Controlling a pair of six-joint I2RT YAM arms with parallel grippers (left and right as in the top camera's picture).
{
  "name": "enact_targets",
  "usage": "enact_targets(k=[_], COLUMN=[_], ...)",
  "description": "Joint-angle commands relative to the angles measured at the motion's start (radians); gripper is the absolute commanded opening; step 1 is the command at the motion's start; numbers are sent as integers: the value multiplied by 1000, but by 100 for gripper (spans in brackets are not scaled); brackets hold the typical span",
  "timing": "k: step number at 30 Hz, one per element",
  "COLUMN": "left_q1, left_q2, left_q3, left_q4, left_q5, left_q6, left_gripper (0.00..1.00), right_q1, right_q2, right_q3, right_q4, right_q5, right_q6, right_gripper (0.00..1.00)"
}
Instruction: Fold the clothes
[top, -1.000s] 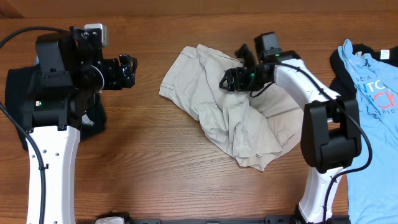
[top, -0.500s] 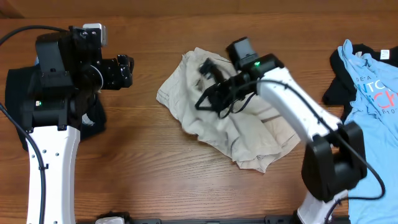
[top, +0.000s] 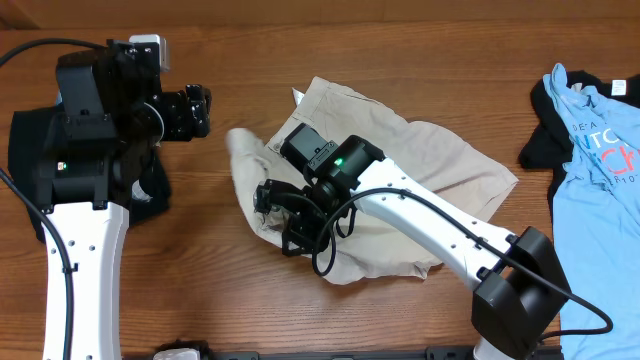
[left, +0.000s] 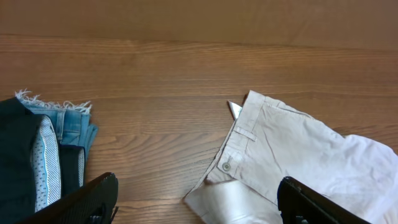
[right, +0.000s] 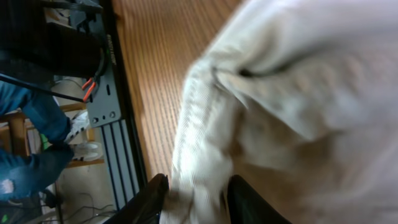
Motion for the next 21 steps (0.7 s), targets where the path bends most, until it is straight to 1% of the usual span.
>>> enact_targets(k=[1,4,6,9,11,12,13,15,18,21], left_q1=[-8,-8,-8,-8,-8,-8,-8,-9,-13,-27], left_q2=[8,8,8,21,52,69,90,150,249,373], left_q3=[29,29,29,27,25,25,25,25,25,25], left_q4=[4,-3,-26,-106,-171,-194,-216,-261,-295,-270], left_q5=[-23,-23,-24,-24,-23,-22,-19,0,41,92], left_q6=[26,26,26,26,21,17,9,-1,-1,5], left_gripper=[85,85,86,87,87,86,85,85,86,88], right_q1=[-24,-27,-34,-83,-143,-172,-207,-300,-402,-510], right_q2=[-10,-10,-10,-10,-10,-10,-10,-10,-10,-10], right_q3=[7,7,8,8,9,10,10,10,10,10], right_q4=[-5,-8,2,67,109,121,133,152,151,138], right_q5=[-18,-12,44,254,338,344,344,341,294,229], right_q6=[-18,-18,16,246,388,426,470,585,629,649], right_gripper=[36,38,44,48,53,55,61,68,71,74])
